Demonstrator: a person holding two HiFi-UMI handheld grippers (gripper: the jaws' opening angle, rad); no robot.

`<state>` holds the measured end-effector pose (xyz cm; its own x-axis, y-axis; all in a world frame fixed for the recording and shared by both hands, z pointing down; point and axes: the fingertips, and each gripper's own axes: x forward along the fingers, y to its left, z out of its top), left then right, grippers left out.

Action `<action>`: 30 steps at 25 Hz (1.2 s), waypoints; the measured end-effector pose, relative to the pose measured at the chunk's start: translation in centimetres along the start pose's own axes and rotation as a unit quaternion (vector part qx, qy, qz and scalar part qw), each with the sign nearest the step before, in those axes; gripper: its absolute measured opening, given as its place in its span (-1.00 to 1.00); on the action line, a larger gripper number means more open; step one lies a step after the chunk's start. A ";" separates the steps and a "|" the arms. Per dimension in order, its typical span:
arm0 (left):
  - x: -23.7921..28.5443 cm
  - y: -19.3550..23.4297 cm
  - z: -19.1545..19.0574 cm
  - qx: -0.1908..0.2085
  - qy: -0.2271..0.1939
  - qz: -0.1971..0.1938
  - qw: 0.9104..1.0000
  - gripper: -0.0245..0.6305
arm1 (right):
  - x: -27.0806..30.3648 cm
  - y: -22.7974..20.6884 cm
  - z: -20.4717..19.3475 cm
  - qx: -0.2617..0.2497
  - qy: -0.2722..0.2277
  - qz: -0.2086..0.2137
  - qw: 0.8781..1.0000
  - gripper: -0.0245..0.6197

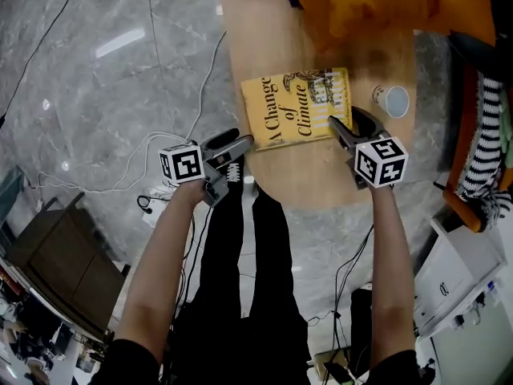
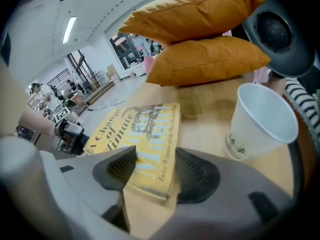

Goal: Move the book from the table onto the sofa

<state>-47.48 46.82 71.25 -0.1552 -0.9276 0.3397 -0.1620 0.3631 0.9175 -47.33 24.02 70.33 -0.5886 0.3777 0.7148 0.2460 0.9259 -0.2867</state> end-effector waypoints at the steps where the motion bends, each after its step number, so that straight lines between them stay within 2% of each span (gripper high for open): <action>1: -0.4 0.2 -0.3 -0.012 -0.003 -0.008 1.000 0.18 | 0.2 0.8 -0.1 -0.003 0.000 0.004 1.000 -0.16; 4: -2.4 1.1 -1.1 -0.049 -0.018 -0.023 0.998 0.18 | 1.0 3.9 -0.3 -0.015 -0.004 0.015 1.000 -0.16; 7: -4.4 2.1 -1.9 -0.064 -0.021 -0.024 0.997 0.17 | 1.9 7.8 -1.0 -0.046 0.006 0.034 0.998 -0.16; 13: -3.4 1.7 -2.5 -0.105 -0.013 -0.036 0.994 0.11 | 2.1 8.7 -1.6 -0.060 0.016 0.051 0.997 -0.16; 15: -3.4 1.7 -2.3 -0.100 -0.011 -0.043 0.994 -0.12 | 2.3 8.8 -1.7 -0.059 0.018 0.054 0.997 -0.16; 17: -3.4 2.1 -2.2 -0.098 -0.008 -0.042 0.994 -0.21 | 2.6 8.8 -1.8 -0.056 0.020 0.055 0.997 -0.16; 18: -3.5 2.2 -2.2 -0.101 -0.007 -0.042 0.994 -0.33 | 2.7 8.8 -1.9 -0.054 0.022 0.056 0.997 -0.16; 21: -4.2 1.4 -2.8 -0.119 -0.004 -0.057 0.991 -0.39 | 2.4 9.2 -2.2 -0.041 0.029 0.063 0.997 -0.16; 25: -5.2 0.0 -3.2 -0.105 0.011 -0.103 0.989 -0.46 | 1.6 9.9 -1.8 -0.018 0.024 0.086 0.996 -0.16; 30: -4.2 2.1 -3.6 -0.103 0.023 -0.145 0.984 -0.48 | 3.5 9.2 -3.2 -0.017 0.025 0.094 0.995 -0.16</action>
<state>-43.67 51.11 72.48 -0.0865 -0.9944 0.0614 0.0091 0.0609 0.9981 -44.63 33.81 72.26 -0.4903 0.5424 0.6822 0.3746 0.8379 -0.3969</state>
